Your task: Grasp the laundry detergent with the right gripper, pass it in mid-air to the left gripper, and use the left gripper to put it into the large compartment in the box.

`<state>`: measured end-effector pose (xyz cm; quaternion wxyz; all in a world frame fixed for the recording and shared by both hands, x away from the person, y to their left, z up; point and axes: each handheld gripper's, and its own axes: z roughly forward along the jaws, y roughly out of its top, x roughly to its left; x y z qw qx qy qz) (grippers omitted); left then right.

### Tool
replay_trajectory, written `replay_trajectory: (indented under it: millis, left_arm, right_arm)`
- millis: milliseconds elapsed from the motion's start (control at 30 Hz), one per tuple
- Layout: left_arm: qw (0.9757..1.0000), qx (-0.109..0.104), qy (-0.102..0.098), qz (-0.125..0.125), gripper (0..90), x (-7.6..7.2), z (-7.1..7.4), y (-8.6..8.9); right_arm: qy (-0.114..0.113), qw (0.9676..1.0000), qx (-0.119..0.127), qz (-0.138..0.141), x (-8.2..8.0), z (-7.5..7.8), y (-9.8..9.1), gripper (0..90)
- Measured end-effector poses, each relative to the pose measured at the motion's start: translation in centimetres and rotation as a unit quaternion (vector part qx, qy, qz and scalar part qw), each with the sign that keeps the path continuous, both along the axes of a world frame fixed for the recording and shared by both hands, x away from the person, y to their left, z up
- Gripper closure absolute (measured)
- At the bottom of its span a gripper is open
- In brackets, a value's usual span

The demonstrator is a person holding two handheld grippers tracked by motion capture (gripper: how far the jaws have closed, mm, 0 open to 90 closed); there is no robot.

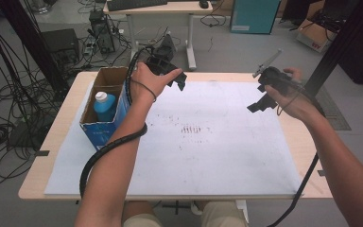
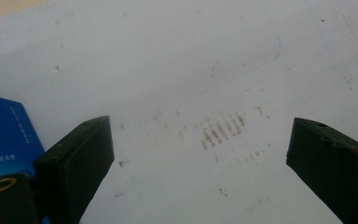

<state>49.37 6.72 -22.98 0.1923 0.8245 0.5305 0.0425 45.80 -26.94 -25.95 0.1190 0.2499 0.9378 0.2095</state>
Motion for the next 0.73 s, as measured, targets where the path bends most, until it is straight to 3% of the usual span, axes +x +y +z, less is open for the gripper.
replay_trajectory:
  millis: [733]
  left_arm:
    - [1.0,-0.002,-0.004,0.001,7.6,-0.41,0.07,0.27]
  right_arm:
    - [-0.004,1.0,-0.002,0.005,-0.14,0.15,0.15,4.6]
